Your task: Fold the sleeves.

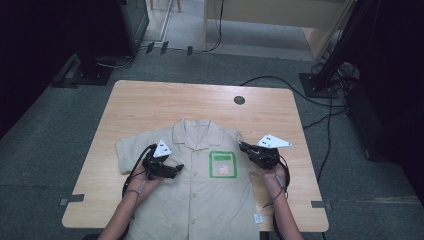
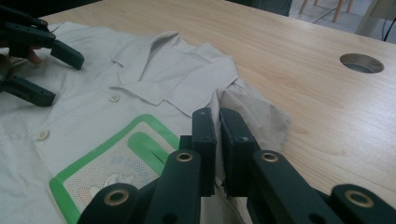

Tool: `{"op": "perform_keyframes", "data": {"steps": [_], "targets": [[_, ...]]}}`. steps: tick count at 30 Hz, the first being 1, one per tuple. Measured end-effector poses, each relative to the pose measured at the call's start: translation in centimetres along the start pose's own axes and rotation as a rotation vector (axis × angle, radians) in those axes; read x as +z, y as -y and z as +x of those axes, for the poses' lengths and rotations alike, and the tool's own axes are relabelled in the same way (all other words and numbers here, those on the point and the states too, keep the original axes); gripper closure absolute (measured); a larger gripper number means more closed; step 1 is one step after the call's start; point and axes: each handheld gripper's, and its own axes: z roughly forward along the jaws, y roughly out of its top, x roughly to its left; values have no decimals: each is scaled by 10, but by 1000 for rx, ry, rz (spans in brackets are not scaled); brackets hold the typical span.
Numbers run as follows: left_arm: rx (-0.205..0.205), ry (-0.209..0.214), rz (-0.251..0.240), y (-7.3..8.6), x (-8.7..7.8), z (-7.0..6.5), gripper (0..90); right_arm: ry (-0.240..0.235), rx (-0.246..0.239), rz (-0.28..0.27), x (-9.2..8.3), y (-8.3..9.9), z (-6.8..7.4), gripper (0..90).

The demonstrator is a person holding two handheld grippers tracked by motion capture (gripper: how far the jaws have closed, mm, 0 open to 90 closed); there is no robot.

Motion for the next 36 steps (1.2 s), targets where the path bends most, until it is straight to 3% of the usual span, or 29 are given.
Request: {"op": "perform_keyframes", "data": {"steps": [18,36], "targets": [[0,0,-1,0,0,0,194,-51,-50,24,16,-4,22,841],[0,0,-1,0,0,0,194,-61,-71,47,26,-5,34,831]]}}
